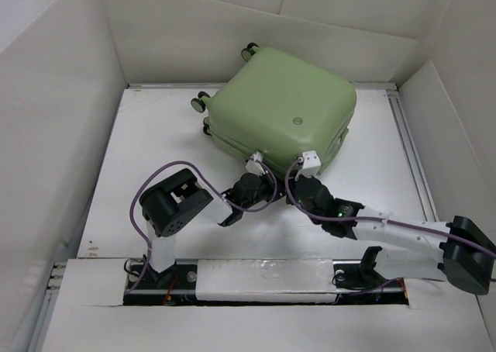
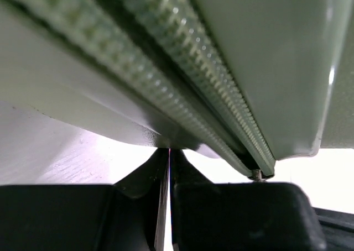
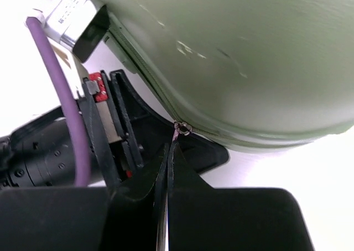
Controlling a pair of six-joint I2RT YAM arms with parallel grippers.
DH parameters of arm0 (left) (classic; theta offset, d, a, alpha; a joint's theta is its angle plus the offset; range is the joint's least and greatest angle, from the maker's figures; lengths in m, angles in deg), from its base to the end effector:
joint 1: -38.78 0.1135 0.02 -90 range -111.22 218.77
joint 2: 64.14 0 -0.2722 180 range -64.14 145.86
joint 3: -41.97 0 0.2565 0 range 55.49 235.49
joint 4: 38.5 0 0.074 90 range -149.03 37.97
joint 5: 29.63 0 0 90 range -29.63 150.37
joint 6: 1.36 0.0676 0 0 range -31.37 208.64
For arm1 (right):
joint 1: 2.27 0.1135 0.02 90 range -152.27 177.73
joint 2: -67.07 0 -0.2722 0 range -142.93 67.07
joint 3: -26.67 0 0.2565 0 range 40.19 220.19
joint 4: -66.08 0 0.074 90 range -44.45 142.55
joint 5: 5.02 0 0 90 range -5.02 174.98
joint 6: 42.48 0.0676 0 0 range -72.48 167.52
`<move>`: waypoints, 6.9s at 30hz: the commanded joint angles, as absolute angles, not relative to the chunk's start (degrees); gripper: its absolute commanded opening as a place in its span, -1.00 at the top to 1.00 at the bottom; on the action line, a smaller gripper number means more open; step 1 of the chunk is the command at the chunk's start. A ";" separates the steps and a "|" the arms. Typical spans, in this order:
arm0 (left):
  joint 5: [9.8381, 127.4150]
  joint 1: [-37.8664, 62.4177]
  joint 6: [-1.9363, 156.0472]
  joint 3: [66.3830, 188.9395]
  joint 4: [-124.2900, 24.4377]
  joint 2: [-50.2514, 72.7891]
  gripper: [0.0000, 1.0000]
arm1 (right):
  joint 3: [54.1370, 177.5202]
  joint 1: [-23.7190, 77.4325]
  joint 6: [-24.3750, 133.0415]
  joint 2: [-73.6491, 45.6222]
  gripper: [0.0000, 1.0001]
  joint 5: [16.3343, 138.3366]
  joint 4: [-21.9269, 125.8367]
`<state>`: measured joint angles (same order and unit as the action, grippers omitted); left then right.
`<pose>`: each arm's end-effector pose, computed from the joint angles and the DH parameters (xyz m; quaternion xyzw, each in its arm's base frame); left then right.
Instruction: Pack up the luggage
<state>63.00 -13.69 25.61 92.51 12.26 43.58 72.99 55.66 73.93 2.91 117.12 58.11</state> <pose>0.2306 -0.3052 0.1414 -0.0534 0.7436 -0.5726 0.3410 0.1705 0.2043 0.2228 -0.0796 0.8234 0.1690 0.5358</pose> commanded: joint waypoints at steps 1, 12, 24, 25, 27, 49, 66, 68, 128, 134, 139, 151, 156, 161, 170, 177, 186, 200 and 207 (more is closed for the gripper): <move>66.61 -12.47 26.14 92.59 18.37 42.31 1.00 | 78.60 60.57 78.19 -0.07 1.00 105.89 63.89; 66.61 -1.84 26.76 68.43 19.95 23.69 0.04 | 76.41 61.10 79.42 10.36 0.36 109.67 58.89; 67.73 19.11 32.29 78.67 -20.46 -10.10 -0.92 | 71.48 58.99 80.82 30.93 -0.14 116.44 40.71; 72.53 22.57 32.30 81.48 -21.87 -8.43 -0.94 | 70.87 58.99 82.74 31.47 -0.14 116.44 40.16; 78.88 29.42 30.02 88.76 -22.76 -3.61 -0.94 | 69.20 58.99 83.28 32.70 -0.11 116.44 40.16; 99.39 41.06 7.43 120.87 9.75 47.21 -0.99 | 58.31 58.99 87.77 42.99 -0.27 113.80 39.89; 98.86 40.53 2.86 136.26 12.03 58.82 0.57 | 61.37 58.46 86.02 39.22 0.06 118.29 41.55; 99.65 40.53 2.85 135.65 14.05 58.82 0.98 | 62.86 55.06 83.30 36.93 0.34 115.85 43.22; 104.04 41.32 50.67 85.64 -39.81 -27.76 1.00 | 69.81 18.82 56.22 -4.21 0.07 78.02 86.65; 104.57 41.32 50.14 85.11 -39.81 -27.22 1.00 | 67.00 18.30 54.56 -3.51 0.07 82.69 91.92; 102.90 41.32 50.14 83.36 -41.04 -28.97 1.00 | 67.53 16.89 54.02 -7.55 0.07 77.07 95.35; 100.71 41.32 49.00 79.49 -40.43 -31.27 1.00 | 65.68 16.89 56.39 -10.63 0.85 82.51 105.80; 100.71 41.32 48.30 79.49 -39.56 -31.79 1.00 | 63.75 18.21 57.19 -9.22 1.00 84.98 107.22; 102.03 41.32 46.36 81.06 -37.44 -31.27 1.00 | 61.74 23.03 57.88 -5.63 1.00 84.54 103.45; 106.60 41.32 41.26 78.87 -30.15 -31.79 1.00 | 63.12 49.47 63.51 -3.59 1.00 94.96 96.85; 107.39 41.32 40.21 78.87 -30.15 -34.34 1.00 | 76.55 74.17 72.66 -19.77 1.00 106.32 105.11; 107.13 41.32 47.50 80.37 -39.72 -34.96 1.00 | 87.86 84.40 72.21 -28.15 1.00 121.79 92.99; 109.50 41.32 40.91 73.77 -29.71 -36.98 1.00 | 65.27 67.33 74.83 24.69 1.00 113.37 63.37; 109.50 41.32 41.78 71.75 -26.90 -35.93 1.00 | 59.96 68.57 78.81 19.89 1.00 109.41 69.53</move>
